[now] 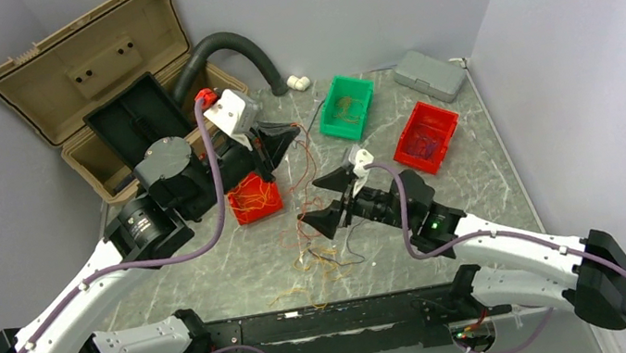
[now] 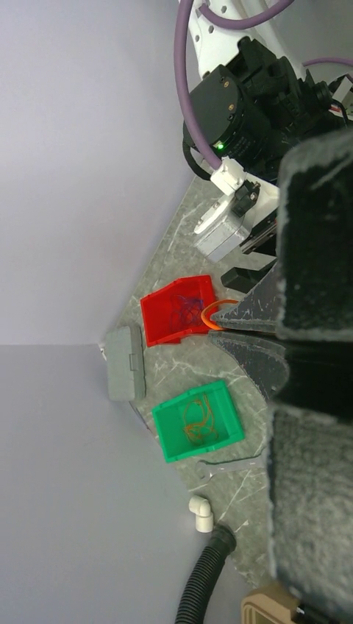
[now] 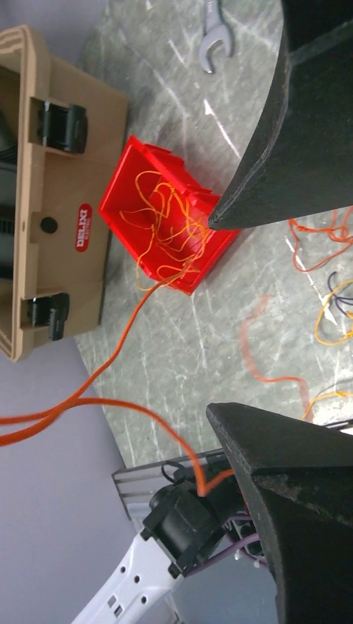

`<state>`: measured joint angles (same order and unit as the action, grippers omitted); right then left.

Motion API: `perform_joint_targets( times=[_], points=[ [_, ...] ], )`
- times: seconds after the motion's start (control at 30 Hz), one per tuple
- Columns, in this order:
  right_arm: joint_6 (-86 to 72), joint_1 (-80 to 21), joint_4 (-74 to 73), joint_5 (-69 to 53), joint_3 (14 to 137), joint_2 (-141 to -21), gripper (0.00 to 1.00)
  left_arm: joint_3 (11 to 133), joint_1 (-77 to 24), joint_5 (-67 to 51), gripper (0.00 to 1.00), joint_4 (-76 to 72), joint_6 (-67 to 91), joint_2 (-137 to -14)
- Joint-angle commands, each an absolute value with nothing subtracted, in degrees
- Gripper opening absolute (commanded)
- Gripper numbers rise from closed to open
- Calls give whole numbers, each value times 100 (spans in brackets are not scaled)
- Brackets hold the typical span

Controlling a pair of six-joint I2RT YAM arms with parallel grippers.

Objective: Untangle the cables

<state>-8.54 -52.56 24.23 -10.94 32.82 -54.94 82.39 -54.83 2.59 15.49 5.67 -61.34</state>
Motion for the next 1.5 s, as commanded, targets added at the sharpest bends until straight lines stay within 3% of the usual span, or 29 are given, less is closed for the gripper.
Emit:
perform_joint_targets(
  times=[0.0, 0.47, 0.8, 1.03, 1.47],
  points=[
    [-685, -5265, 3236, -1531, 3696, -5727, 88, 8446, -5467, 147, 0, 1502, 676, -6083],
    [-438, -5262, 3068, -1645, 4147, -6245, 82, 8328, -5471, -267, 0, 1577, 641, -5993],
    [75, -5234, 1548, -1110, 3486, -5060, 90, 8155, -5469, 234, 0, 1664, 237, -5672],
    [-150, -5225, 934, -1605, 3359, -4328, 92, 8065, -5467, -63, 0, 1646, 233, -5737],
    [-44, -5221, 1534, -2723, 4465, -5728, 92, 8051, -5467, -719, 0, 1664, 420, -5907]
  ],
)
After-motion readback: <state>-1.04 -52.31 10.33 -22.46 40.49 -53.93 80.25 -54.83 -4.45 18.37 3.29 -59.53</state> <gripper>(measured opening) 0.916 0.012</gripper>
